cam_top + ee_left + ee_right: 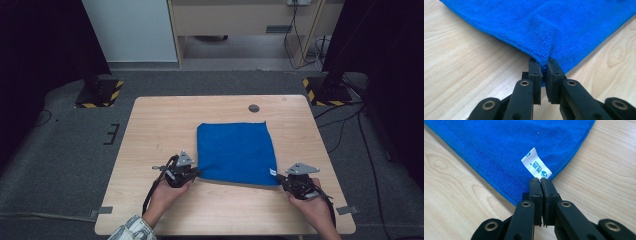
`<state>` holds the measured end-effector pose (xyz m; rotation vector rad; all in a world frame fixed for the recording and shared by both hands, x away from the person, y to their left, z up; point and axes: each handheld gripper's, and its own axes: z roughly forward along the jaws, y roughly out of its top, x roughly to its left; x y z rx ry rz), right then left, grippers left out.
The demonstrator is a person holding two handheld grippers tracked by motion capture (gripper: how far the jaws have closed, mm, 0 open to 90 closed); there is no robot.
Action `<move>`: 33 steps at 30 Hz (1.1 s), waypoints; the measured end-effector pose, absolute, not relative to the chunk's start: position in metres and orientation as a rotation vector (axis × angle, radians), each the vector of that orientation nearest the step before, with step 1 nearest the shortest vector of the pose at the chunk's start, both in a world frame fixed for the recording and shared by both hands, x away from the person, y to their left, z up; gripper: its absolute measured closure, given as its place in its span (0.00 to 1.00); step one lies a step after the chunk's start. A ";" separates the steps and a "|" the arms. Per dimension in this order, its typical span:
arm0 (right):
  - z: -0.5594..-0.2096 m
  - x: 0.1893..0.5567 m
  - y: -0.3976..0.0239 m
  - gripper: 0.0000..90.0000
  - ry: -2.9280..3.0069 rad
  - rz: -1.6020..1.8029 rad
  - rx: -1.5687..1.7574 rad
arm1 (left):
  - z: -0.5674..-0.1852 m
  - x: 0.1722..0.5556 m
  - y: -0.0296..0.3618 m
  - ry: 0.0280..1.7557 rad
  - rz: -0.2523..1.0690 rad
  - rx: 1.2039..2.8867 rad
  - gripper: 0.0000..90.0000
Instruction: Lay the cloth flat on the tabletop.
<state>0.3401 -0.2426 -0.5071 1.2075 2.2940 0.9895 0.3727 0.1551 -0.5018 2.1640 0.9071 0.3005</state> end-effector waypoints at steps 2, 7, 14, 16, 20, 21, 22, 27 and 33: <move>-0.506 0.337 -0.245 0.98 2.289 0.999 1.210 | -0.502 0.368 0.154 0.905 0.295 2.171 0.92; -0.504 0.330 -0.248 0.98 2.302 1.017 1.202 | -0.502 0.362 0.155 0.913 0.293 2.176 0.92; -0.499 0.321 -0.247 0.75 2.260 1.023 1.200 | -0.502 0.352 0.161 0.992 0.324 2.119 0.53; -0.496 0.321 -0.248 0.57 2.209 1.043 1.206 | -0.499 0.350 0.164 0.997 0.349 2.083 0.43; -0.493 0.323 -0.247 0.41 2.137 1.075 1.211 | -0.495 0.352 0.167 0.994 0.410 2.039 0.38; -0.493 0.323 -0.247 0.41 2.136 1.072 1.204 | -0.495 0.354 0.167 0.991 0.419 2.035 0.37; -0.494 0.324 -0.246 0.39 2.137 1.071 1.207 | -0.496 0.355 0.167 0.994 0.427 2.035 0.36; -0.497 0.331 -0.242 0.28 2.124 1.075 1.208 | -0.498 0.363 0.170 0.996 0.444 2.019 0.29; -0.498 0.339 -0.234 0.20 2.120 1.088 1.207 | -0.499 0.370 0.174 1.002 0.448 2.008 0.22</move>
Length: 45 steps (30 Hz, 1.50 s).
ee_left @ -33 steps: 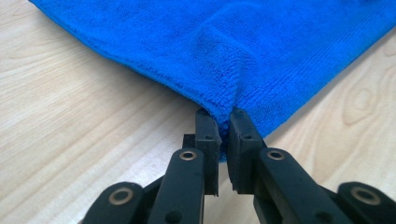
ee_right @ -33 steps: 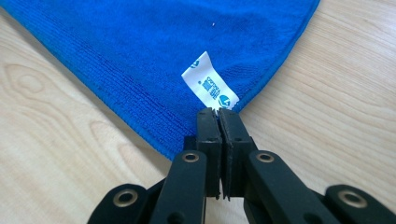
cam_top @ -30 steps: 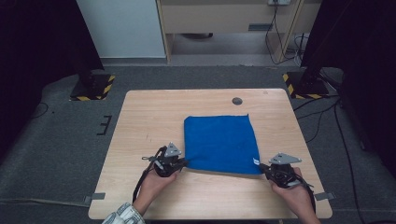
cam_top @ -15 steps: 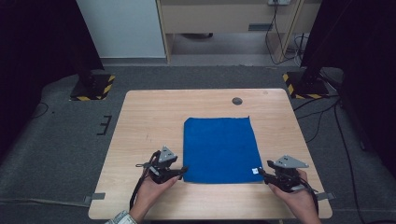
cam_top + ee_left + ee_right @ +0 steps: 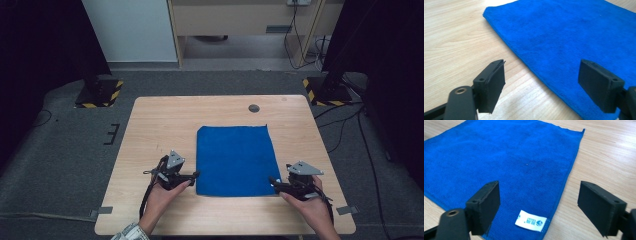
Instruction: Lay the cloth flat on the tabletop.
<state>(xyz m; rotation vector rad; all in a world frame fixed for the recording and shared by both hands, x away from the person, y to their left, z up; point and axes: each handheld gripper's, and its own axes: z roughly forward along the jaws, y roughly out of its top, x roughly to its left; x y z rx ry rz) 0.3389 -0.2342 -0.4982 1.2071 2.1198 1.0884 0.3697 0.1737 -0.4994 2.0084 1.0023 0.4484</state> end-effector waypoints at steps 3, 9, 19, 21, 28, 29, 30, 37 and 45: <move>-0.499 0.342 -0.232 0.17 2.123 1.092 1.201 | -0.500 0.373 0.174 0.997 0.453 2.009 0.19; -0.501 0.347 -0.228 0.13 2.120 1.101 1.195 | -0.504 0.380 0.174 0.997 0.460 2.013 0.15; -0.504 0.358 -0.200 0.12 2.181 1.123 1.142 | -0.505 0.384 0.186 1.003 0.477 2.021 0.11; -0.504 0.360 -0.190 0.12 2.199 1.135 1.127 | -0.504 0.385 0.190 1.005 0.483 2.015 0.11; -0.504 0.362 -0.164 0.13 2.249 1.152 1.067 | -0.505 0.390 0.204 1.041 0.498 1.994 0.10; -0.503 0.362 -0.159 0.13 2.259 1.159 1.063 | -0.505 0.390 0.206 1.048 0.500 1.991 0.10; -0.503 0.363 -0.157 0.13 2.267 1.160 1.056 | -0.505 0.391 0.207 1.050 0.504 1.988 0.10; -0.500 0.365 -0.134 0.22 2.311 1.191 1.030 | -0.506 0.393 0.215 1.059 0.502 1.978 0.10; -0.499 0.362 -0.100 0.35 2.396 1.204 0.947 | -0.509 0.399 0.224 1.077 0.507 1.965 0.10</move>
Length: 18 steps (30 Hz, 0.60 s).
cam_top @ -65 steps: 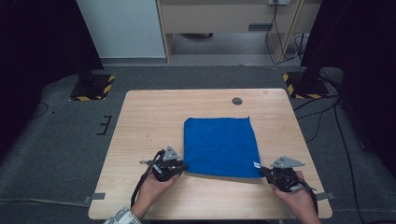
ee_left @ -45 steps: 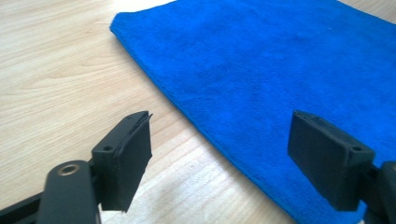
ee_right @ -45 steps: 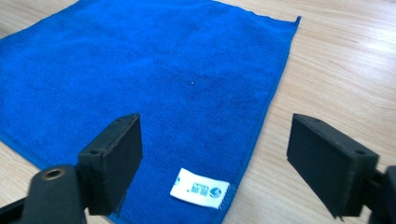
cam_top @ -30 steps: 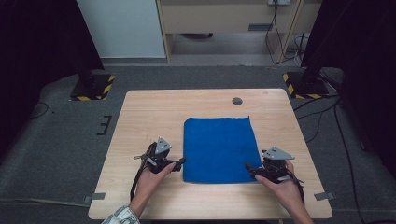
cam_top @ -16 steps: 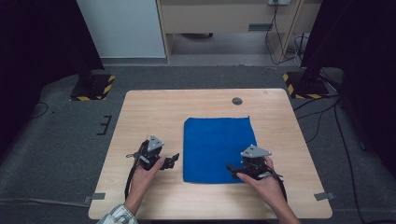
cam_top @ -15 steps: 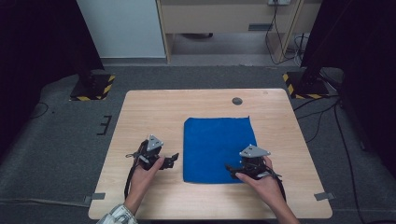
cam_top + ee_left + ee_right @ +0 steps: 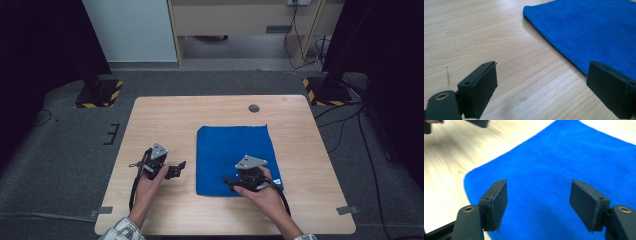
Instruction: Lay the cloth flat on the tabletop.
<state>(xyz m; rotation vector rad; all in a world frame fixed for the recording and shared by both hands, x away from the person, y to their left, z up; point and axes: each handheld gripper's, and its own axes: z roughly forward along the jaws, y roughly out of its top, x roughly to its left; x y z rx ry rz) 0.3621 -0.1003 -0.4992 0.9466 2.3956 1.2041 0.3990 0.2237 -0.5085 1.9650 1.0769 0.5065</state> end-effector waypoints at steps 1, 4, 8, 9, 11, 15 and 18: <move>-0.500 0.362 -0.096 0.37 2.408 1.202 0.934 | -0.508 0.399 0.224 1.075 0.512 1.976 0.10; -0.501 0.361 -0.083 0.42 2.442 1.191 0.894 | -0.508 0.400 0.224 1.080 0.523 1.975 0.10; -0.504 0.358 -0.067 0.48 2.475 1.188 0.852 | -0.508 0.399 0.223 1.075 0.532 1.981 0.10; -0.504 0.357 -0.063 0.48 2.485 1.185 0.840 | -0.508 0.399 0.223 1.073 0.535 1.983 0.10; -0.505 0.354 -0.056 0.48 2.501 1.180 0.815 | -0.508 0.400 0.222 1.074 0.534 1.990 0.10; -0.508 0.352 -0.046 0.43 2.516 1.172 0.793 | -0.508 0.399 0.221 1.071 0.537 1.999 0.10; -0.511 0.349 -0.039 0.40 2.529 1.176 0.778 | -0.509 0.399 0.220 1.071 0.542 2.012 0.10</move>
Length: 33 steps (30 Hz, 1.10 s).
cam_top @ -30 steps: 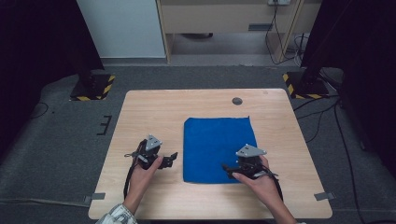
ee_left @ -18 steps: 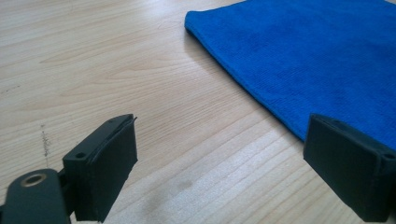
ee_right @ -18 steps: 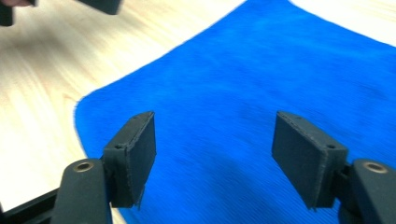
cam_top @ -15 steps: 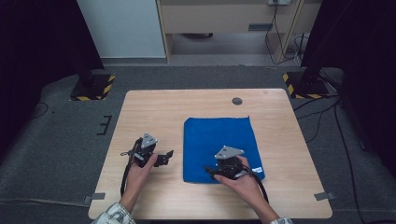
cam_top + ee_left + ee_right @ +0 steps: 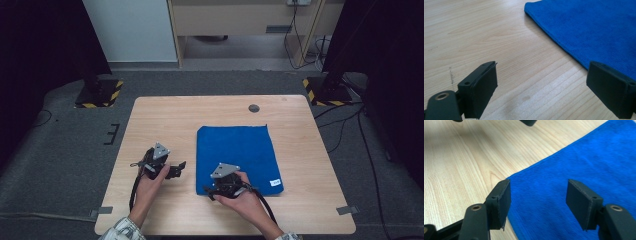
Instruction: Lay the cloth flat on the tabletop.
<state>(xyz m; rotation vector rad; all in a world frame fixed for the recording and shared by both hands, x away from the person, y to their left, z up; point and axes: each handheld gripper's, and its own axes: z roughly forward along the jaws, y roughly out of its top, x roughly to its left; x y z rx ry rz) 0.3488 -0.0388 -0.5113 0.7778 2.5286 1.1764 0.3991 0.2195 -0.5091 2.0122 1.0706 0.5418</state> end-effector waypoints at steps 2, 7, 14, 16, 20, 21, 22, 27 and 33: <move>-0.513 0.346 -0.034 0.42 2.539 1.177 0.769 | -0.509 0.399 0.219 1.069 0.545 2.014 0.10; -0.518 0.341 -0.025 0.46 2.562 1.169 0.730 | -0.508 0.399 0.219 1.071 0.555 2.014 0.10; -0.526 0.338 -0.010 0.39 2.582 1.129 0.721 | -0.507 0.398 0.218 1.065 0.549 2.013 0.10; -0.528 0.337 -0.007 0.51 2.569 1.088 0.712 | -0.503 0.398 0.217 1.061 0.554 2.000 0.10; -0.529 0.339 -0.007 0.76 2.558 1.083 0.710 | -0.496 0.406 0.215 1.056 0.570 2.002 0.11; -0.529 0.341 -0.007 0.83 2.558 1.089 0.707 | -0.493 0.410 0.215 1.050 0.554 1.989 0.11; -0.528 0.343 -0.008 0.89 2.553 1.106 0.706 | -0.490 0.414 0.215 1.049 0.542 1.983 0.11; -0.523 0.343 -0.009 0.95 2.552 1.169 0.727 | -0.481 0.437 0.211 1.026 0.481 1.992 0.11; -0.519 0.339 -0.004 0.94 2.564 1.202 0.717 | -0.487 0.473 0.198 1.061 0.498 2.006 0.15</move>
